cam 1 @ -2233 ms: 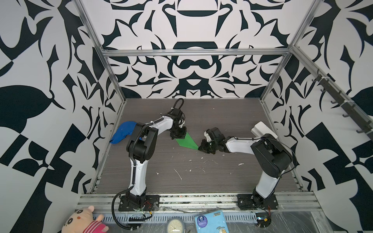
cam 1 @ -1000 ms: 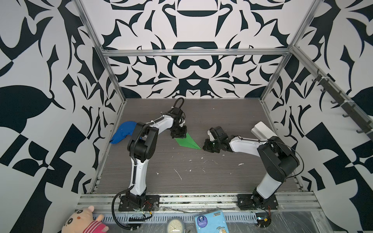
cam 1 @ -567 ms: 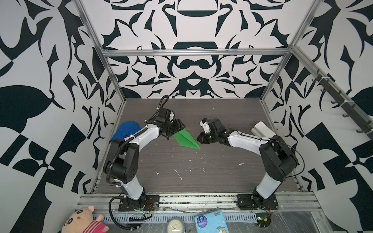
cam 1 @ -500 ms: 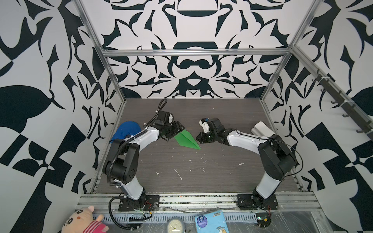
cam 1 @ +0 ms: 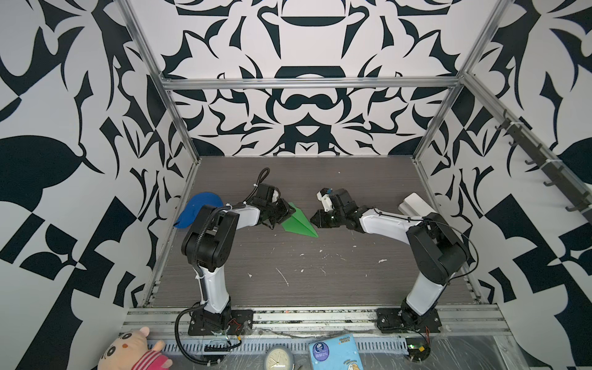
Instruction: Fold a paper plane with a square sheet of paper (pick it up from the middle)
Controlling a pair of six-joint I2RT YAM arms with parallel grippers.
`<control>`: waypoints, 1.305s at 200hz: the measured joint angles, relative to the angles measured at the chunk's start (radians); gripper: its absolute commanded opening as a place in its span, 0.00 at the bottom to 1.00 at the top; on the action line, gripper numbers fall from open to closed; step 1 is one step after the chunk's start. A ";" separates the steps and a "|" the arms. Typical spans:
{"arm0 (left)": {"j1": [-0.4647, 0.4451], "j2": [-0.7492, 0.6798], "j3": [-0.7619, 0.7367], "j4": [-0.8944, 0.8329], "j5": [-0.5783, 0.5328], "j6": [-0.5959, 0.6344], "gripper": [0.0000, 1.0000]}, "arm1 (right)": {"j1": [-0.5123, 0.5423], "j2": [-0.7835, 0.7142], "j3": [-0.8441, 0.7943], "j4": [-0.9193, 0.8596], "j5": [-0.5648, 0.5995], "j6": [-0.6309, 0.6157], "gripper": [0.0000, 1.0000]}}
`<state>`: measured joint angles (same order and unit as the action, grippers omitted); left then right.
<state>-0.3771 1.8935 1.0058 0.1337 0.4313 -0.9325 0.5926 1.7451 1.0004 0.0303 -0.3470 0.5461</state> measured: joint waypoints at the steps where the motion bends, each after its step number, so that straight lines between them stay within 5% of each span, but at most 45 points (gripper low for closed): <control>1: 0.000 0.001 0.000 0.001 0.000 -0.002 0.24 | 0.000 -0.001 -0.001 0.000 0.001 0.001 0.20; 29: 0.009 0.008 0.017 0.019 0.031 0.003 0.05 | -0.002 -0.045 -0.034 0.014 0.021 0.008 0.21; 65: 0.050 -0.018 0.018 -0.028 0.054 0.042 0.04 | -0.007 -0.109 -0.077 0.028 0.082 0.011 0.30; 93: 0.065 -0.122 0.081 -0.272 -0.029 0.158 0.04 | -0.011 -0.181 -0.121 0.028 0.171 0.005 0.40; 126: 0.046 -0.217 0.286 -0.624 -0.268 0.323 0.05 | -0.031 -0.275 -0.156 0.023 0.251 -0.003 0.45; 173: -0.065 -0.201 0.524 -1.019 -0.751 0.470 0.05 | -0.060 -0.380 -0.193 0.000 0.339 -0.030 0.54; 217: -0.207 0.049 0.714 -1.242 -1.110 0.493 0.04 | -0.068 -0.418 -0.225 -0.018 0.389 -0.029 0.54; 261: -0.316 0.389 0.883 -1.362 -1.305 0.488 0.04 | -0.074 -0.423 -0.248 -0.027 0.409 -0.019 0.54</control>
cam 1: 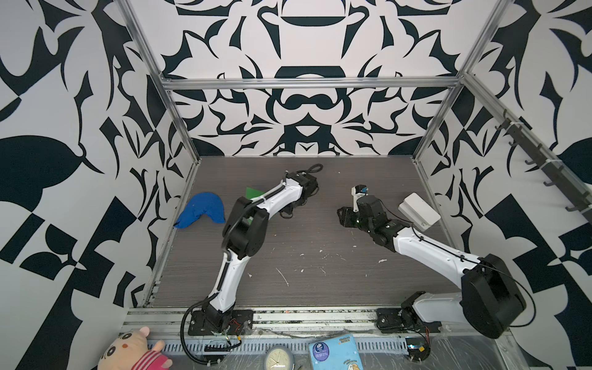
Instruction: Fold a paper plane with a square sheet of paper (pick it up from the middle)
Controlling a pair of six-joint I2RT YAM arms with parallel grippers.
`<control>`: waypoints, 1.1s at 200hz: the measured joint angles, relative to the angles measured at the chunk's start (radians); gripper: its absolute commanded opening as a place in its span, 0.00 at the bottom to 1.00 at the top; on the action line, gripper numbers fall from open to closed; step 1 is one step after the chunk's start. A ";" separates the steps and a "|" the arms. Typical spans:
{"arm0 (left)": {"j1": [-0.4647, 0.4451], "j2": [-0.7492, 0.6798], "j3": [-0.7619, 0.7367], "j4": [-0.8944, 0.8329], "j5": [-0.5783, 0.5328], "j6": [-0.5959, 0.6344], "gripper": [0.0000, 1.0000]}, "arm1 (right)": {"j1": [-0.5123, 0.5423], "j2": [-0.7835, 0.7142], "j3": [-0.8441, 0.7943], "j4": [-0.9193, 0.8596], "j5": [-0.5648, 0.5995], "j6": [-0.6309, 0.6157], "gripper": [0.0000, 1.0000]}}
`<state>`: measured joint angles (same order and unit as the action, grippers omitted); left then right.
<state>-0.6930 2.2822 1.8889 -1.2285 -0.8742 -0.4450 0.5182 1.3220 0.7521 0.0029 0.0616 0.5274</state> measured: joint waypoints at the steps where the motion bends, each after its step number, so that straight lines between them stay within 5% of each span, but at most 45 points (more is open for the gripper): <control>1: -0.002 0.004 0.003 -0.001 -0.001 0.000 0.04 | 0.000 0.000 0.000 0.000 0.000 0.000 0.54; 51: -0.096 0.172 0.132 -0.019 0.002 0.003 0.12 | -0.006 -0.014 -0.011 0.000 0.013 0.022 0.52; 106: -0.132 0.167 0.159 0.020 0.191 0.024 0.34 | -0.008 -0.021 -0.023 0.001 0.014 0.044 0.52; 161: -0.126 -0.052 0.047 0.163 0.486 0.019 0.46 | -0.012 -0.021 -0.028 0.004 0.012 0.059 0.51; 220: -0.086 -0.409 -0.188 0.410 0.790 -0.003 0.70 | -0.014 0.000 -0.028 0.032 -0.085 0.077 0.55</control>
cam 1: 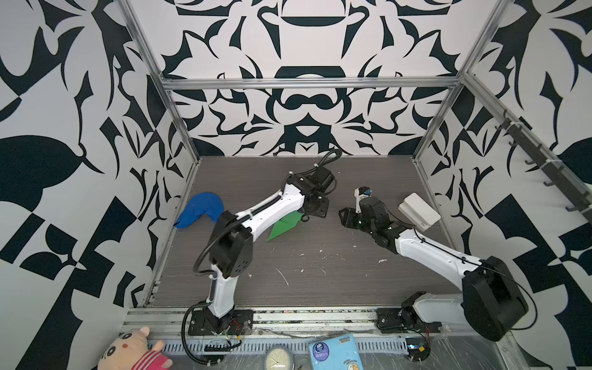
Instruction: Fold a paper plane with a square sheet of paper (pick it up from the middle)
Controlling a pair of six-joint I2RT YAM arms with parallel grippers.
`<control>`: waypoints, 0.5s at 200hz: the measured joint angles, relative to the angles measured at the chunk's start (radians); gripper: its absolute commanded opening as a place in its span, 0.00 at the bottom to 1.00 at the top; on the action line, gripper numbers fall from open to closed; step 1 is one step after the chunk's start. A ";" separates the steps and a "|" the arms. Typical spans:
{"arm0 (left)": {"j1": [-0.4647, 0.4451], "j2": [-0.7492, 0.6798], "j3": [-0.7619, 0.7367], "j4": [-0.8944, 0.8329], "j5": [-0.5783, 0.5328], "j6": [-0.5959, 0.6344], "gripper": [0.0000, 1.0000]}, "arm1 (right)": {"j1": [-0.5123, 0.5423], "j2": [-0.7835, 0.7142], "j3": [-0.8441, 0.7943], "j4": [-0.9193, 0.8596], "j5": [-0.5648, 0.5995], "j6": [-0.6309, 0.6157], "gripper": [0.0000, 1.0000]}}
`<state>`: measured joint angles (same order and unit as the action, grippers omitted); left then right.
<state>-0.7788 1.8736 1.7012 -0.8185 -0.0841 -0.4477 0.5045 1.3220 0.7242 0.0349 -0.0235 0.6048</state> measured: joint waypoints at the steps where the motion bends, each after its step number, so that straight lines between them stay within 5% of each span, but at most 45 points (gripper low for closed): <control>1: 0.003 -0.006 -0.005 0.003 0.005 0.000 0.70 | 0.000 0.004 0.000 0.005 -0.008 0.002 0.55; 44: 0.304 -0.336 -0.391 0.286 0.192 -0.080 0.82 | 0.088 0.189 0.039 0.116 -0.175 0.042 0.63; 60: 0.425 -0.390 -0.513 0.347 0.224 -0.117 0.84 | 0.156 0.271 0.087 0.142 -0.206 0.050 0.70; 100: 0.594 -0.450 -0.706 0.412 0.281 -0.186 0.94 | 0.278 0.440 0.216 0.237 -0.247 0.106 0.68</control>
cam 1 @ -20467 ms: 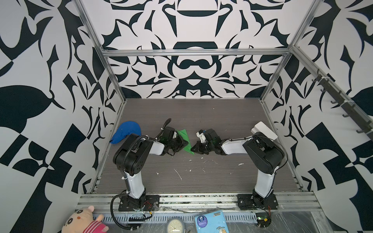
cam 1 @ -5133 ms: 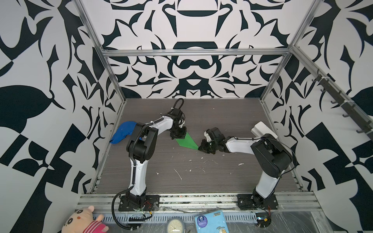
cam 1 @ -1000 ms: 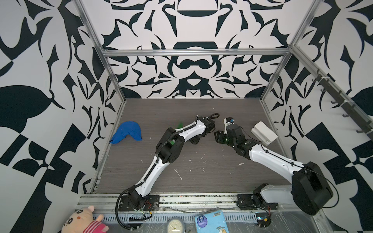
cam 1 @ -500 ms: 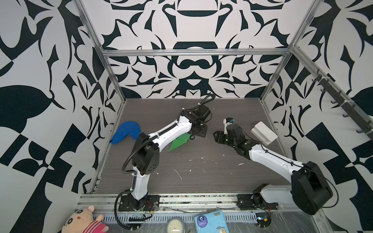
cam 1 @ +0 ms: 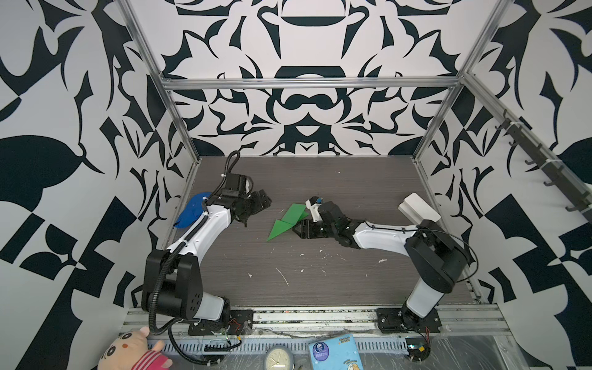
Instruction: Fold a paper plane with a square sheet of paper (pick it up from the middle)
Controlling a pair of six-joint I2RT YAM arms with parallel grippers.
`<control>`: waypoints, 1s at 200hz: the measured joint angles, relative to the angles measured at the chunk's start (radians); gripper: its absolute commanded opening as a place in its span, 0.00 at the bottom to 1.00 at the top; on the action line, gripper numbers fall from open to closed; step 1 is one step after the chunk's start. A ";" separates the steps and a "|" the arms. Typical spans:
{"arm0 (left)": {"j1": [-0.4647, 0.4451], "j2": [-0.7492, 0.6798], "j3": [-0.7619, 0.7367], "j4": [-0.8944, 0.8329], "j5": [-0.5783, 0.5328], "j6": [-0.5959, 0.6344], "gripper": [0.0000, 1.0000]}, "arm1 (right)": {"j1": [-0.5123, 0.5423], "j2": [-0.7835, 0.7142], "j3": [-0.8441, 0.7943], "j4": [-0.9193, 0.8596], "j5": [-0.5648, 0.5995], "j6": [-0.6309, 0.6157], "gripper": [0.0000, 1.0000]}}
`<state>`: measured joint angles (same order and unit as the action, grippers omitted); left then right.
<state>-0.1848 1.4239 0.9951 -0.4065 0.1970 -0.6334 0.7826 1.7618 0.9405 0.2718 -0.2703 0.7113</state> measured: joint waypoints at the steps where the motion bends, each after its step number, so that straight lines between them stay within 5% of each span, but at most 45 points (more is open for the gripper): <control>1: 0.002 -0.001 -0.002 0.001 0.000 -0.001 0.94 | 0.001 0.003 0.002 0.003 0.000 0.002 0.68; 94: 0.068 -0.065 -0.048 0.050 0.040 -0.022 1.00 | 0.007 0.198 0.095 0.114 -0.040 0.150 0.31; 133: 0.068 -0.065 -0.048 0.053 0.064 -0.013 1.00 | -0.011 0.197 0.095 0.150 -0.045 0.204 0.03; 173: 0.042 -0.065 -0.048 0.085 0.097 0.030 1.00 | -0.053 0.155 0.064 0.132 -0.030 0.254 0.00; 200: -0.082 -0.066 -0.049 0.121 0.069 0.097 0.99 | -0.114 0.053 0.003 0.055 -0.016 0.293 0.00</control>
<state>-0.2665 1.3582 0.9459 -0.2859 0.2661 -0.5362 0.6685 1.8149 0.9436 0.3267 -0.2859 1.0042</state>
